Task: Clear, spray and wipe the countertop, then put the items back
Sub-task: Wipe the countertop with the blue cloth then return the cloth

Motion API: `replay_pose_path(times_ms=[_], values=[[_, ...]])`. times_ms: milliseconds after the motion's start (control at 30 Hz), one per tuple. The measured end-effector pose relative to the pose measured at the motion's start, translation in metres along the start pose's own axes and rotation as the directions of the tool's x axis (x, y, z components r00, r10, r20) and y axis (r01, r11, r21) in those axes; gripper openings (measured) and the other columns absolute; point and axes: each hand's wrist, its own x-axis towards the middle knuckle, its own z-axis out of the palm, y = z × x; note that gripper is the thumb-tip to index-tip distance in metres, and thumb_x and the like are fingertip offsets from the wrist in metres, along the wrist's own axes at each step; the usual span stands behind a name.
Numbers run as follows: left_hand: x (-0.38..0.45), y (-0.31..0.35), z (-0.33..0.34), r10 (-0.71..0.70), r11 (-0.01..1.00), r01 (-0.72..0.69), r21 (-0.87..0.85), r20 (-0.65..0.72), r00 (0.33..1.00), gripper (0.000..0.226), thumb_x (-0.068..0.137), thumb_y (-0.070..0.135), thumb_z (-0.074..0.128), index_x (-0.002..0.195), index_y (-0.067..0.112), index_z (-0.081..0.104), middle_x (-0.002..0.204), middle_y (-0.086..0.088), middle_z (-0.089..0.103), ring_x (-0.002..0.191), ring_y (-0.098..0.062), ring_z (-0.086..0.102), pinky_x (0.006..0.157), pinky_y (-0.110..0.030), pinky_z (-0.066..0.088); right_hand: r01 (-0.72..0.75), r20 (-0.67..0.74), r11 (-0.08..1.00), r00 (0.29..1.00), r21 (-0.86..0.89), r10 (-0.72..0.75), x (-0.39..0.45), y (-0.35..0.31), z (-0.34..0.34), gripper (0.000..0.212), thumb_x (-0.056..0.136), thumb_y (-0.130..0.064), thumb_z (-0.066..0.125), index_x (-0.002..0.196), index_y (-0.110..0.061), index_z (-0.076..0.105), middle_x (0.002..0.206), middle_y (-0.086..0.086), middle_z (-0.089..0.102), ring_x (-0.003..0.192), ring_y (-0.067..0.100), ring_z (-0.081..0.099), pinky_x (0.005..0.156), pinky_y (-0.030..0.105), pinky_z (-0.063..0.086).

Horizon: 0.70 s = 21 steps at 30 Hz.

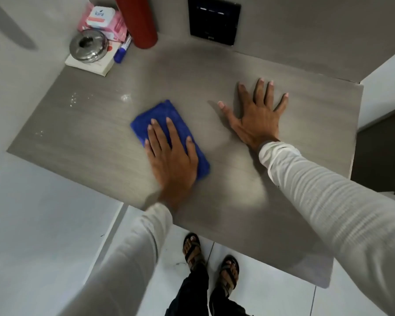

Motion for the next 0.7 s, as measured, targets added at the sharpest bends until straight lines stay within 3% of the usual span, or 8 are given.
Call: replay_pose_path(times_ms=[100,233,333,400,433,467,533,700], values=[[-0.066,0.035,-0.014,-0.07,0.993,0.078,-0.091,0.087,0.994,0.065,0.102,0.043,0.037,0.153,0.006,0.027,0.159,-0.027,0.022,0.149,-0.041,0.022,0.119,-0.054,0.023,0.011,-0.01,1.0,1.0,-0.003,-0.011,0.002,-0.002,0.0,0.093,0.083,-0.09,0.01,0.157,-0.036,0.027,0.168,0.018,0.014,0.157,0.038,0.004,0.117,0.072,-0.003],[-0.113,0.022,-0.025,0.331,0.943,-0.324,-0.069,0.182,0.926,0.068,0.101,0.051,0.038,0.154,0.01,0.026,0.161,-0.023,0.021,0.151,-0.037,0.018,0.121,-0.053,0.022,0.017,-0.017,1.0,1.0,-0.019,-0.017,0.002,-0.001,-0.001,0.093,0.083,-0.089,0.01,0.156,-0.033,0.027,0.168,0.019,0.014,0.156,0.039,0.004,0.117,0.073,-0.001],[-0.068,-0.042,-0.044,0.734,0.675,-0.726,-0.133,0.22,0.642,0.07,0.098,0.053,0.044,0.154,0.013,0.029,0.162,-0.018,0.02,0.152,-0.032,0.016,0.119,-0.053,0.027,0.052,-0.008,0.999,0.999,-0.018,-0.052,0.006,-0.005,-0.004,0.094,0.083,-0.089,0.009,0.157,-0.033,0.026,0.167,0.021,0.013,0.157,0.037,0.004,0.116,0.074,-0.001],[-0.008,-0.082,-0.055,0.853,0.48,-0.87,-0.112,0.289,0.434,0.071,0.099,0.051,0.045,0.154,0.011,0.027,0.163,-0.017,0.017,0.153,-0.03,0.014,0.121,-0.05,0.023,0.081,-0.018,0.996,0.997,-0.025,-0.081,0.011,-0.007,-0.006,0.093,0.083,-0.089,0.008,0.157,-0.035,0.024,0.167,0.021,0.014,0.157,0.036,0.005,0.116,0.074,0.0],[0.025,-0.098,-0.056,0.865,0.44,-0.893,-0.092,0.309,0.394,0.07,0.099,0.05,0.046,0.154,0.01,0.026,0.163,-0.017,0.017,0.153,-0.029,0.015,0.122,-0.048,0.022,0.088,-0.019,0.996,0.996,-0.033,-0.088,0.014,-0.006,-0.007,0.093,0.083,-0.089,0.007,0.158,-0.036,0.022,0.167,0.021,0.014,0.157,0.035,0.005,0.116,0.074,-0.001],[0.056,-0.111,-0.054,0.855,0.452,-0.89,-0.064,0.316,0.412,0.069,0.1,0.048,0.045,0.154,0.009,0.026,0.163,-0.017,0.017,0.152,-0.03,0.016,0.122,-0.048,0.023,0.083,-0.014,0.996,0.996,-0.038,-0.084,0.014,-0.004,-0.007,0.092,0.084,-0.089,0.008,0.158,-0.037,0.021,0.168,0.02,0.013,0.157,0.035,0.004,0.116,0.074,-0.002],[0.108,-0.125,-0.043,0.77,0.588,-0.809,0.009,0.301,0.563,0.067,0.1,0.046,0.039,0.154,0.007,0.027,0.162,-0.021,0.02,0.15,-0.035,0.022,0.119,-0.051,0.029,0.048,-0.008,0.998,0.999,-0.046,-0.048,0.014,-0.004,-0.003,0.087,0.087,-0.085,0.009,0.158,-0.036,0.02,0.169,0.018,0.011,0.157,0.034,0.001,0.116,0.073,-0.003],[0.17,-0.071,-0.011,0.374,0.917,-0.394,0.052,0.226,0.9,0.072,0.096,0.048,0.026,0.147,-0.002,0.039,0.151,-0.035,0.034,0.139,-0.052,0.034,0.111,-0.062,0.034,-0.09,-0.021,0.996,0.996,-0.018,0.09,0.023,-0.035,0.008,0.079,0.094,-0.075,0.008,0.159,-0.033,0.021,0.169,0.016,0.008,0.157,0.036,0.002,0.118,0.071,-0.002]])
